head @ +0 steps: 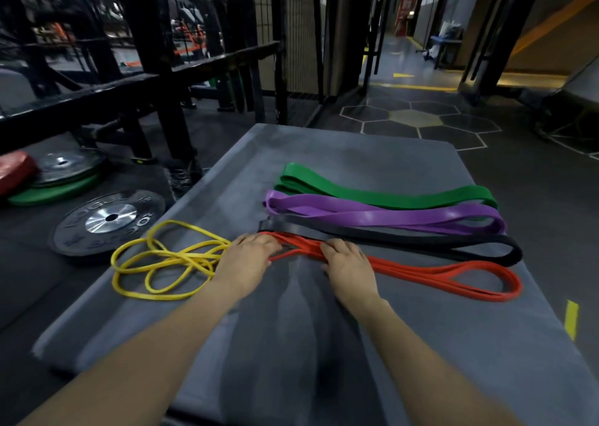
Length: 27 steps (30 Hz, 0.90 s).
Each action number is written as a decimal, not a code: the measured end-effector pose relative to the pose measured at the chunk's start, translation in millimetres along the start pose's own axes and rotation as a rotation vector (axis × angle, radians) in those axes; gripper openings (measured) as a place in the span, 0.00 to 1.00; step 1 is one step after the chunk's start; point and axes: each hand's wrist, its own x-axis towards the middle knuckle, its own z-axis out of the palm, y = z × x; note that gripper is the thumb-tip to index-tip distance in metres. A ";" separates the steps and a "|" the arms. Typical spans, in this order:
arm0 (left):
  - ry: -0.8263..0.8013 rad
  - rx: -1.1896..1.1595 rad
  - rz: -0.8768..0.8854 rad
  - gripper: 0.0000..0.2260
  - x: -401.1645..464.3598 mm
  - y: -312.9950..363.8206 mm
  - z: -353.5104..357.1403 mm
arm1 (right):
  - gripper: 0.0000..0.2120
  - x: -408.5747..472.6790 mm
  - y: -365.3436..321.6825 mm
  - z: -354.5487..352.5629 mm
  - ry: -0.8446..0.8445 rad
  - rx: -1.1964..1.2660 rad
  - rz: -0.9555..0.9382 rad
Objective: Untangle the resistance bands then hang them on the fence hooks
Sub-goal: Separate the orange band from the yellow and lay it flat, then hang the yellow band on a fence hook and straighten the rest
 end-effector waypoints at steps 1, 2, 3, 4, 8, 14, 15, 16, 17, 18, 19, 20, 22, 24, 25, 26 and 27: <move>0.001 0.013 -0.001 0.12 -1.5 -6.2 0.3 | 0.19 0.5 0.0 3.1 0.027 0.014 0.017; 0.005 0.013 -0.014 0.09 -2.2 -11.9 1.0 | 0.18 0.9 0.7 5.0 0.061 0.025 0.032; 0.000 0.013 -0.034 0.08 -2.2 -15.6 2.0 | 0.17 0.8 1.4 5.9 0.095 0.034 0.044; -0.013 0.010 -0.054 0.08 -1.4 -16.9 2.5 | 0.16 1.1 2.3 7.2 0.122 0.040 0.054; 0.027 -0.129 -0.050 0.11 2.4 -13.5 -4.4 | 0.12 3.5 -2.3 9.4 0.157 0.040 0.091; 0.211 -0.379 -0.222 0.11 -32.3 -26.7 -29.9 | 0.15 3.4 -40.2 -0.7 0.159 0.175 -0.051; 0.240 -0.390 -0.287 0.11 -42.3 -29.2 -32.4 | 0.17 3.2 -52.5 -1.0 0.135 0.222 -0.108; 0.255 -0.385 -0.344 0.11 -53.8 -30.9 -33.3 | 0.19 2.6 -66.0 -0.3 0.097 0.266 -0.152; 0.257 -0.371 -0.395 0.12 -65.7 -32.2 -32.8 | 0.21 1.4 -79.8 1.0 0.040 0.295 -0.177; 0.248 -0.348 -0.437 0.14 -77.9 -33.6 -31.4 | 0.23 -0.3 -93.5 3.4 -0.031 0.309 -0.187; 0.223 -0.312 -0.466 0.16 -90.0 -35.0 -29.0 | 0.24 -2.4 -105.9 6.3 -0.101 0.310 -0.185; 0.179 -0.264 -0.490 0.18 -100.9 -35.6 -26.6 | 0.25 -3.8 -115.8 11.0 -0.162 0.304 -0.176; 0.056 -0.178 -0.528 0.20 -116.7 -37.9 -22.9 | 0.24 -6.2 -131.2 19.0 -0.204 0.343 -0.151; 0.015 -0.116 -0.532 0.22 -123.0 -42.0 -23.0 | 0.22 -5.7 -140.9 24.6 -0.200 0.403 -0.136; 0.019 -0.079 -0.530 0.23 -124.5 -44.6 -24.4 | 0.20 -4.6 -145.1 26.5 -0.192 0.430 -0.145; 0.022 -0.036 -0.533 0.23 -126.0 -47.2 -25.7 | 0.20 -3.4 -148.7 27.0 -0.186 0.458 -0.160; 0.009 0.003 -0.539 0.23 -127.7 -49.9 -27.6 | 0.19 -2.7 -152.4 26.6 -0.179 0.480 -0.180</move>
